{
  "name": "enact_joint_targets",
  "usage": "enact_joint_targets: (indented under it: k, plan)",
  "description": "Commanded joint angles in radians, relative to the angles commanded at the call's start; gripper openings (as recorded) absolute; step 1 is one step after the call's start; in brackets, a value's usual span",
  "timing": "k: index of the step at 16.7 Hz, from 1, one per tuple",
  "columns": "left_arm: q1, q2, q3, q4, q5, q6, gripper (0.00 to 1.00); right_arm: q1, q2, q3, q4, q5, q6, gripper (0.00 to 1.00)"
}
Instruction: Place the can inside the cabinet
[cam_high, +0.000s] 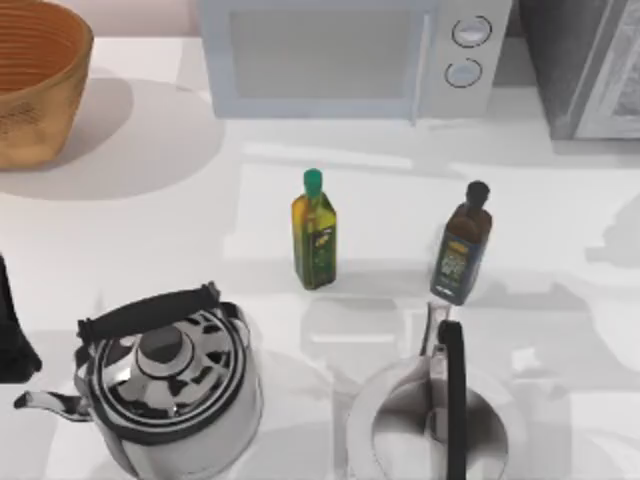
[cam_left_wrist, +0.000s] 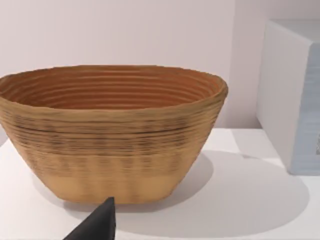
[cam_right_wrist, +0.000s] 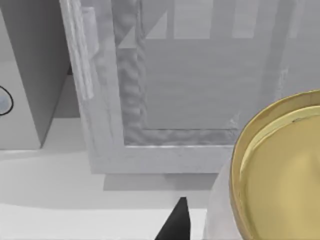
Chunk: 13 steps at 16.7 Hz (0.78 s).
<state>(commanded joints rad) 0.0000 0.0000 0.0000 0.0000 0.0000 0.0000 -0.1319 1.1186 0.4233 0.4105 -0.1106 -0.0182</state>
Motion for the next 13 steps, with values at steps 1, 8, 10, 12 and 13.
enact_joint_targets:
  k: [1, 8, 10, 12, 13]
  plan:
    - [0.0, 0.0, 0.0, 0.0, 0.0, 0.0, 1.0, 0.005, -0.043, -0.016, -0.016, 0.005, 0.001, 0.0]
    - [0.0, 0.0, 0.0, 0.0, 0.0, 0.0, 1.0, 0.063, -0.615, -0.205, -0.199, 0.055, 0.012, 0.0]
    - [0.0, 0.0, 0.0, 0.0, 0.0, 0.0, 1.0, 0.084, -0.797, -0.27, -0.261, 0.071, 0.014, 0.0]
    - [0.0, 0.0, 0.0, 0.0, 0.0, 0.0, 1.0, 0.103, -0.94, -0.33, -0.32, 0.087, 0.016, 0.0]
    - [0.0, 0.0, 0.0, 0.0, 0.0, 0.0, 1.0, 0.111, -0.997, -0.357, -0.346, 0.094, 0.016, 0.0]
